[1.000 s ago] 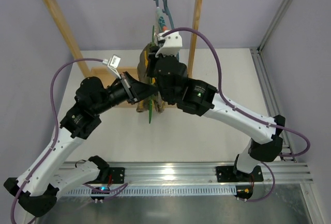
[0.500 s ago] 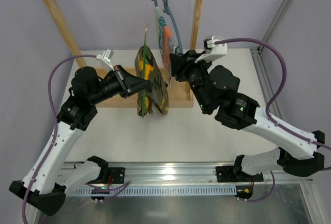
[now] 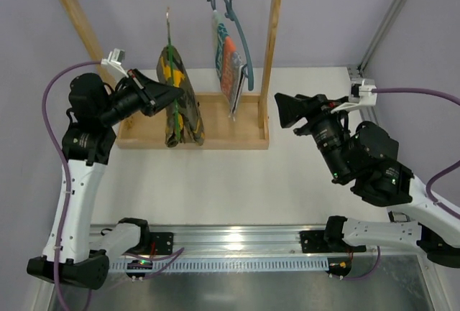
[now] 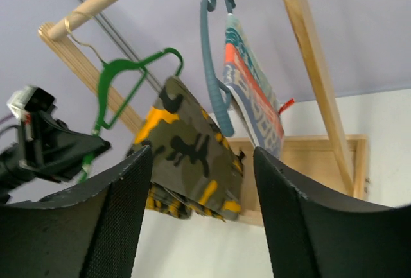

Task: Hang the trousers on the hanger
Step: Hang the hanger with trousers onto the clothesline

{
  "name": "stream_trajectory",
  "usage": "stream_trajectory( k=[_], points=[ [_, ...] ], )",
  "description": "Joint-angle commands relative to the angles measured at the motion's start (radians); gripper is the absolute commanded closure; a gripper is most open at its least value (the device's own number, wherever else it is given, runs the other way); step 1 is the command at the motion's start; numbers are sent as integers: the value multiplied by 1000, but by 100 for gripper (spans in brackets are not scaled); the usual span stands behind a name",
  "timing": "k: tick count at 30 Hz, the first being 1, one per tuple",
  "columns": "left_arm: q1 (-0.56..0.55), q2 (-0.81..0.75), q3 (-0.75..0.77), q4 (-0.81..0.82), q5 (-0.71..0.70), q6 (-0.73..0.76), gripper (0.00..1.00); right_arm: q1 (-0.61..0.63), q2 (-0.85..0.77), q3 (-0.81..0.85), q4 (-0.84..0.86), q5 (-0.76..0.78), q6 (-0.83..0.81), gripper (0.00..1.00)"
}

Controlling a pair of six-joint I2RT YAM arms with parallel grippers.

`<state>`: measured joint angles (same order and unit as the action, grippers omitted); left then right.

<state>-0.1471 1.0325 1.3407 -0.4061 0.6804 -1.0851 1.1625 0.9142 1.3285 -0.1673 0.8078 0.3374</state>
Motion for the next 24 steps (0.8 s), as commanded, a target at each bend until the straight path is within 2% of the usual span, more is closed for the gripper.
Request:
stream_trajectory(
  k=[1, 2, 4, 10, 15, 18, 24],
  points=[
    [44, -25, 170, 121, 76, 114, 100, -4, -57, -61, -84, 50, 89, 31],
    [67, -19, 175, 141, 94, 102, 100, -4, -93, -75, -106, 56, 106, 14],
    [84, -6, 189, 190, 116, 53, 100, -4, -132, -124, -153, 70, 155, 7],
    [135, 54, 264, 249, 139, 7, 100, -3, -273, -239, -213, 83, 222, 6],
    [201, 130, 317, 293, 169, -44, 100, -3, -343, -249, -277, 113, 235, 5],
    [225, 176, 342, 381, 194, -99, 100, -3, -393, -255, -308, 125, 242, 5],
    [282, 285, 403, 426, 237, -121, 100, -3, -488, -298, -356, 151, 284, 5]
  ],
)
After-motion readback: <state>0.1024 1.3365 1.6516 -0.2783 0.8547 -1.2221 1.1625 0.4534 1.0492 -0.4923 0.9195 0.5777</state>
